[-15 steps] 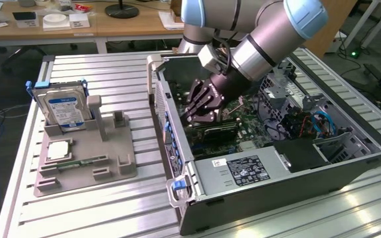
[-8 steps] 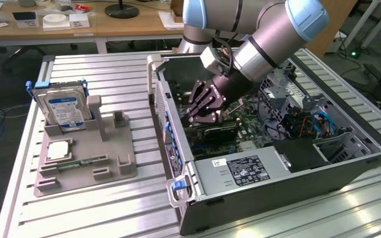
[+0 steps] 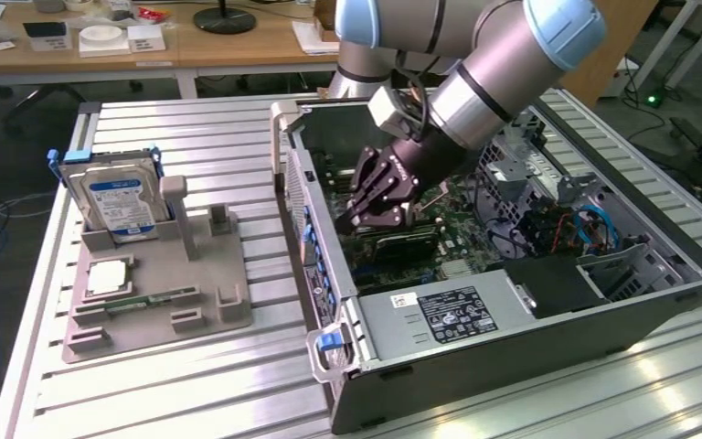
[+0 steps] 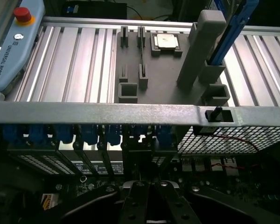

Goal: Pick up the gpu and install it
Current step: 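Press down on the gpu until it lock into place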

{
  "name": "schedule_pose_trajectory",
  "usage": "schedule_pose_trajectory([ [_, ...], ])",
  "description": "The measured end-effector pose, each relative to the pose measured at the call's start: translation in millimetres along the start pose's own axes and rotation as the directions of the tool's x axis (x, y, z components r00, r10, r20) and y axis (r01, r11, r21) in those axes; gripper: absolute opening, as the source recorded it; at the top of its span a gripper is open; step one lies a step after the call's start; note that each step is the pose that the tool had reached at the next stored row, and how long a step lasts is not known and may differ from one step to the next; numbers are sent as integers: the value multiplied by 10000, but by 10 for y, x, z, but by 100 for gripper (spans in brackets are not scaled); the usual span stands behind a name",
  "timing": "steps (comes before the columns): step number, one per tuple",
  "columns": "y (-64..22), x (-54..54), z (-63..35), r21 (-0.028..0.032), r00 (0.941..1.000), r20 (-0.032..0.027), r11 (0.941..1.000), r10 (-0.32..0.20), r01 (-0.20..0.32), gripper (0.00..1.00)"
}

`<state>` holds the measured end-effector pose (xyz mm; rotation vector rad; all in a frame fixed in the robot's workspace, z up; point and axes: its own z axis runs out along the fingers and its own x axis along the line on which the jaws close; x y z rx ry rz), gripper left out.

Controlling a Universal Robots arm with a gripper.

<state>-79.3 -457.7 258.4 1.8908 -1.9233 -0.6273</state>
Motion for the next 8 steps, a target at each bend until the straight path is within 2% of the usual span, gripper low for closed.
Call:
schedule_pose_trajectory([
  [6, 55, -5, -81, 44, 10000, 16, 10000, -25, 25, 10],
  [7, 56, -5, -80, 75, 10000, 20, 10000, -30, 30, 10],
  [8, 56, -5, -81, 158, 10000, 23, 9999, -38, 38, 10],
])
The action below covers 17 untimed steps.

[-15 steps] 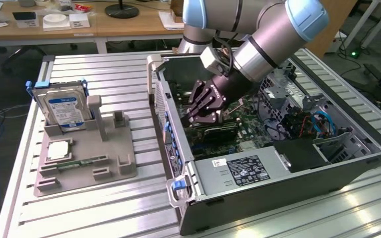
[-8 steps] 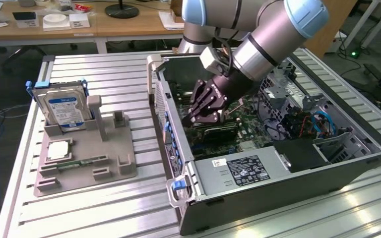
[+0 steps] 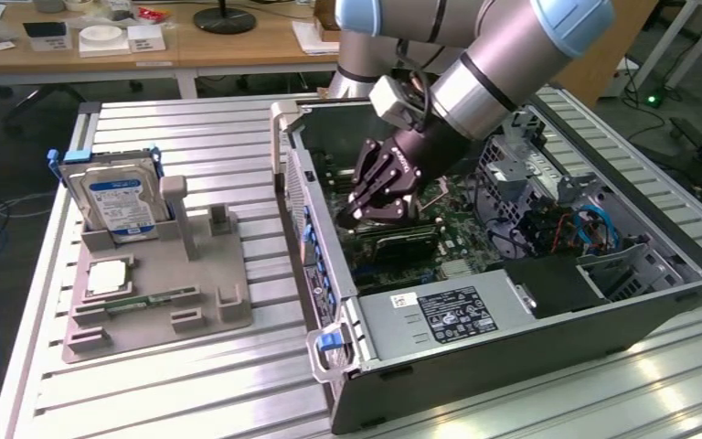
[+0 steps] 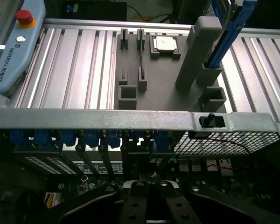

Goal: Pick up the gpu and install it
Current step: 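Press down on the gpu until it lock into place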

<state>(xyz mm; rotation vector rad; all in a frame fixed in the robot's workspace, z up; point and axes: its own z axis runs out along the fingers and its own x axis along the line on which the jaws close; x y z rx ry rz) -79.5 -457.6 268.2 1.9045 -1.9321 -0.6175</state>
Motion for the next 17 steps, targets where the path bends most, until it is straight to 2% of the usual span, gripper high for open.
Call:
schedule_pose_trajectory([
  [2, -2, 0, 1, 260, 10000, 4, 9997, -22, 22, 10],
  [8, -3, 0, 3, 1145, 10000, -4, 9934, -85, 85, 10],
  [13, -4, 0, 4, 1850, 9999, -19, 9826, -134, 136, 10],
  [17, -4, 0, 4, 2366, 9998, -34, 9715, -171, 174, 10],
])
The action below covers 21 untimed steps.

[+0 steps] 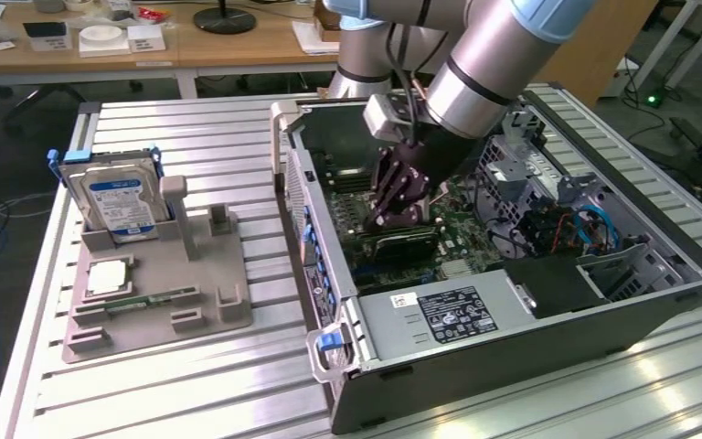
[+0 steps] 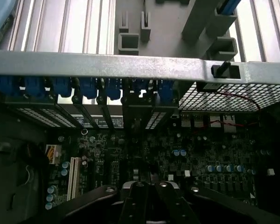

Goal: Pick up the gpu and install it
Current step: 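Press down on the gpu until it lock into place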

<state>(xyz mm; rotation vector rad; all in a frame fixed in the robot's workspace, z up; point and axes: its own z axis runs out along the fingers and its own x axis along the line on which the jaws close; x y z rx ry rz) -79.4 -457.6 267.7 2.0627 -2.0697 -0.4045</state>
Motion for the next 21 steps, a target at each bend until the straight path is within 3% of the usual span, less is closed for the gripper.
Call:
schedule_pose_trajectory([
  [3, 0, 0, 0, 339, 10000, -4, 9994, -26, 26, 10],
  [5, 0, 0, 0, 521, 10000, -8, 9986, -41, 41, 10],
  [6, 2, -1, -6, 570, 10000, -8, 9984, -45, 45, 10],
  [11, 38, -6, -102, 593, 10000, -9, 9982, -47, 47, 10],
  [13, 58, -6, -97, 678, 10000, -11, 9977, -56, 57, 10],
  [15, 69, -6, -94, 901, 10000, -18, 9959, -78, 79, 10],
  [19, 100, -5, -82, 1465, 9999, -28, 9891, -117, 120, 10],
  [21, 132, -5, -70, 1633, 9999, -32, 9865, -126, 130, 10],
])
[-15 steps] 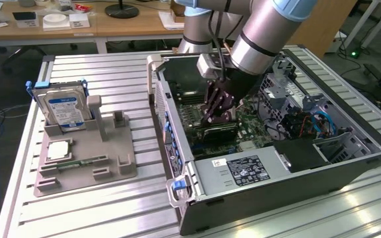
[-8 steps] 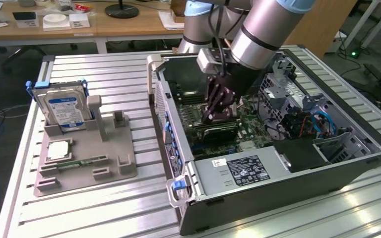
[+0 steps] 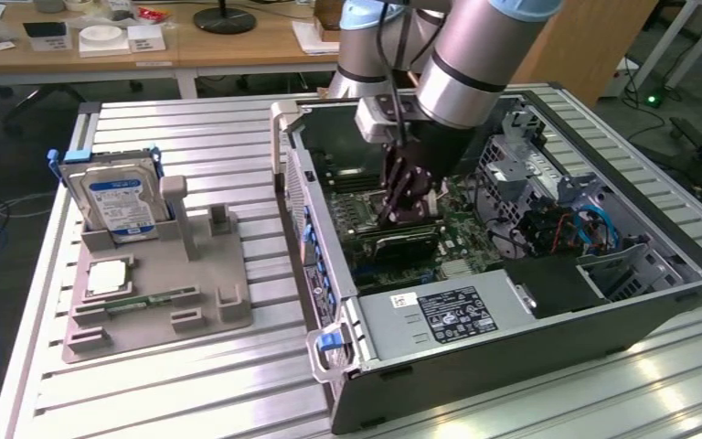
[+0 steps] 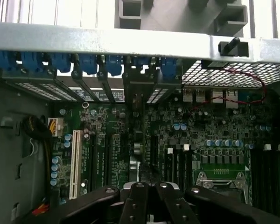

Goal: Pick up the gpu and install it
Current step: 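Press down on the gpu until it lock into place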

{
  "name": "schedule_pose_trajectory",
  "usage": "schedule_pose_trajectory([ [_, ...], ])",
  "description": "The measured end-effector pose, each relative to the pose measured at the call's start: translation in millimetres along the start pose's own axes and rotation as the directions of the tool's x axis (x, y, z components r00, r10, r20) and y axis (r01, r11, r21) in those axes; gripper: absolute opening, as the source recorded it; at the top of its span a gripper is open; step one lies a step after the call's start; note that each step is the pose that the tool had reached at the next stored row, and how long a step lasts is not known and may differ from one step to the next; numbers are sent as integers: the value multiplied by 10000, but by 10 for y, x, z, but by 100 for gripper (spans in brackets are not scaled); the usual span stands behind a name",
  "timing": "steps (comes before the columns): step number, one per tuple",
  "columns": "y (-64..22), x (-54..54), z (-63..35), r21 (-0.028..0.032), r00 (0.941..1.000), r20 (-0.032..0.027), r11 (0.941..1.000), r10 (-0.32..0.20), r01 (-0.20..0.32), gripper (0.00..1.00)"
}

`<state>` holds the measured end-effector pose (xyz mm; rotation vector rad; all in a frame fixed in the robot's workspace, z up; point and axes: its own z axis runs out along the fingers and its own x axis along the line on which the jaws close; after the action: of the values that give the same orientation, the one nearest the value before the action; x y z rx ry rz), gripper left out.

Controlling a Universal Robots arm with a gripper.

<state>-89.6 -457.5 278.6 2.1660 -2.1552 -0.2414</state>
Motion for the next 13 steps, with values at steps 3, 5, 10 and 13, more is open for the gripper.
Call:
schedule_pose_trajectory([
  [3, 92, 0, 19, 107, 10000, -2, 9999, -7, 7, 10],
  [5, 153, 0, 38, 111, 10000, -2, 9999, -6, 6, 10],
  [10, 261, -2, 76, 141, 10000, -85, 9999, 6, -5, 10],
  [13, 274, -14, 81, 568, 9999, -105, 9984, -13, 19, 10],
])
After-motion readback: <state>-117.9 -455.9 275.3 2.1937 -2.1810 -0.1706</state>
